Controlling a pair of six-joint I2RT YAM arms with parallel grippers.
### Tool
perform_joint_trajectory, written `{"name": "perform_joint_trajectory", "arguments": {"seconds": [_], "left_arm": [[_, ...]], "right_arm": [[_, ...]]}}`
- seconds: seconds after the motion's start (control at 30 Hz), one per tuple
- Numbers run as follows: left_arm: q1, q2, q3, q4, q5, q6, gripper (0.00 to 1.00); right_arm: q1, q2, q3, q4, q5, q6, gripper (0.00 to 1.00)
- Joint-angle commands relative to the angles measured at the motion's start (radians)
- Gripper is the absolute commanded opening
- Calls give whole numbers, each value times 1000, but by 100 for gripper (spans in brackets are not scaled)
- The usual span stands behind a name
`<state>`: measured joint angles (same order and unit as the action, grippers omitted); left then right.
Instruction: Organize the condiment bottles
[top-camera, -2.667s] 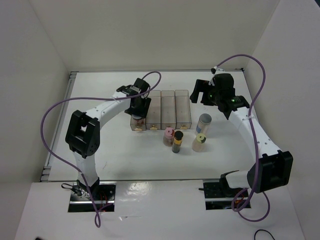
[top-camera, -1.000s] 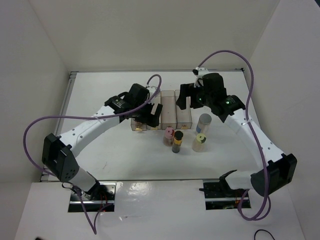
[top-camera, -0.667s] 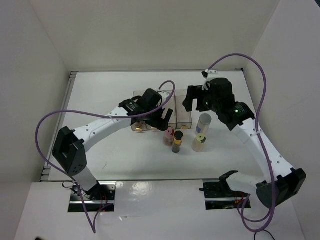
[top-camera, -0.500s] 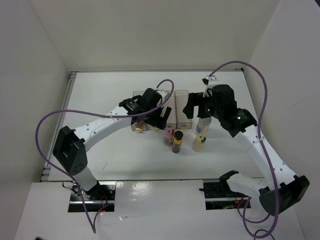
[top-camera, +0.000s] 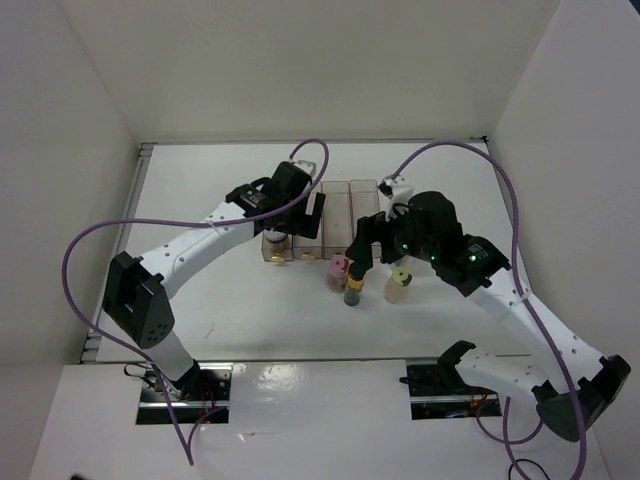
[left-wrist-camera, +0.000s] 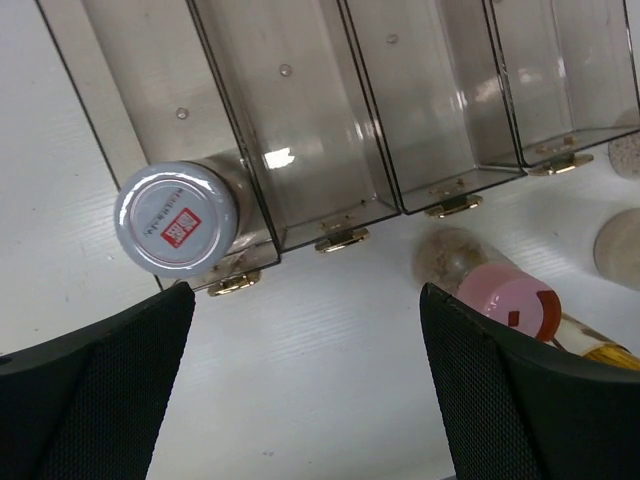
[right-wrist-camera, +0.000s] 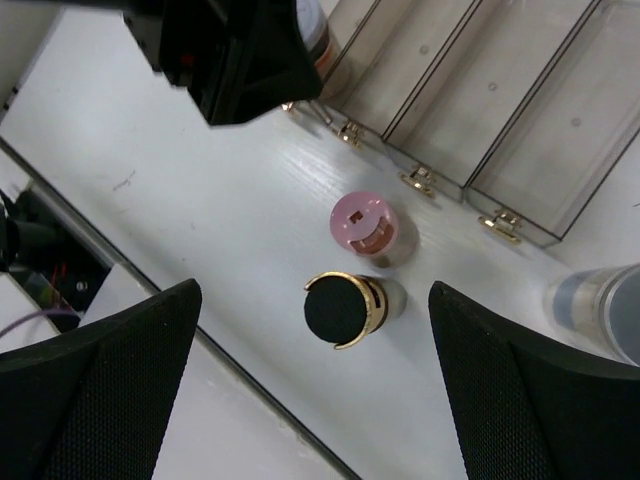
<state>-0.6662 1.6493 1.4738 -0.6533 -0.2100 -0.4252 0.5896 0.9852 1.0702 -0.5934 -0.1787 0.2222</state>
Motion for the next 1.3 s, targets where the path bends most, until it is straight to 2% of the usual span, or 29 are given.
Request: {"name": "perform_joint_trajectory", "arguments": {"seconds": [0.0,0.27,0.47,0.7,1.07,1.17,1.27], "left_arm": [[23,-31,52,-28,-40,-27,99],[88,-91,33,-28,-40,-37,99],[128,-111,3,-19,-31,-37,99],[128,-111,-15,-19,-22,-27,99],[137,-120,-15,-19,-22,-27,99],[137,-120,-15,-19,-22,-18,99],[137,-120,-15,-19,-22,-18,99]], "right_arm": [[59,41,-10,-20,77,5,98],[144,119,-10,-65,209,60,93],[164,148,-30,-77,219,71,87],[190,194,-39,-77,263,92,75],[190,251,-39,-66,275,82,64],[199,251,-39,-66,275,82,58],[199,251,-39,-66,275,82,46]]}}
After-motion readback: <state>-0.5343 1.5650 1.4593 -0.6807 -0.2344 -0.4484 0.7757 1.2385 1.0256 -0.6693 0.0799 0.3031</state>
